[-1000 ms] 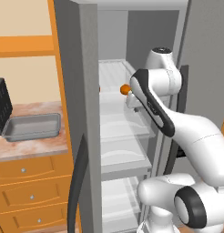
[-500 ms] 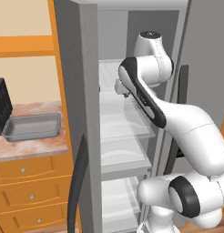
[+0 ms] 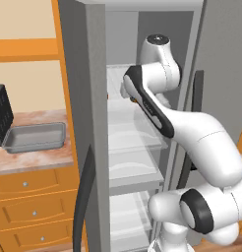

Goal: Pick the mango and tangerine from the fridge and place them inside the tupperware on the counter.

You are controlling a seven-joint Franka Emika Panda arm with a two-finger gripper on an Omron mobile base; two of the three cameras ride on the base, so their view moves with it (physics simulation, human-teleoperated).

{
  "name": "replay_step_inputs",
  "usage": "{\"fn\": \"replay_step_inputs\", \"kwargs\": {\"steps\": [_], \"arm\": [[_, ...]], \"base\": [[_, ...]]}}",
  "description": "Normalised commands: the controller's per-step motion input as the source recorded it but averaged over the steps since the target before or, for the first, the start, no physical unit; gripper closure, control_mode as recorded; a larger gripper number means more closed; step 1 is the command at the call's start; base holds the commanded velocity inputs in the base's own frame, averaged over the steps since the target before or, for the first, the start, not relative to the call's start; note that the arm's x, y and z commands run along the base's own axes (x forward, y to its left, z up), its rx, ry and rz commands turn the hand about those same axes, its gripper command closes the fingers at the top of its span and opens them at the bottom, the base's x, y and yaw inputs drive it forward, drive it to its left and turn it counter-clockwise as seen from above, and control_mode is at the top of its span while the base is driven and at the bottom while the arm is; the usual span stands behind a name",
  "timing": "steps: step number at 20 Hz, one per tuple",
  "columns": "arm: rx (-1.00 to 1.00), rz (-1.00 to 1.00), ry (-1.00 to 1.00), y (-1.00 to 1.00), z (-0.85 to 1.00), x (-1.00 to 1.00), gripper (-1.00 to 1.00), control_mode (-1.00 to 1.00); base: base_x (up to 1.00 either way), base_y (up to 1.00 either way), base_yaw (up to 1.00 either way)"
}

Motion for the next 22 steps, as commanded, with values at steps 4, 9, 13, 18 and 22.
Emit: {"fn": "replay_step_inputs", "kwargs": {"steps": [4, 9, 13, 18, 22], "arm": [[0.00, -0.02, 0.00, -0.02, 0.00, 0.43, -1.00, -1.00], [0.02, 0.00, 0.00, -0.06, -0.01, 0.45, -1.00, -1.00], [0.01, 0.00, 0.00, 0.00, -0.09, 0.39, -1.00, -1.00], [0.00, 0.00, 0.00, -0.01, -0.22, 0.27, -1.00, -1.00], [0.00, 0.00, 0.00, 0.00, -0.30, 0.27, -1.00, -1.00]], "base": [[0.00, 0.00, 0.00], [0.00, 0.00, 0.00], [0.00, 0.00, 0.00], [0.00, 0.00, 0.00], [0.00, 0.00, 0.00]]}}
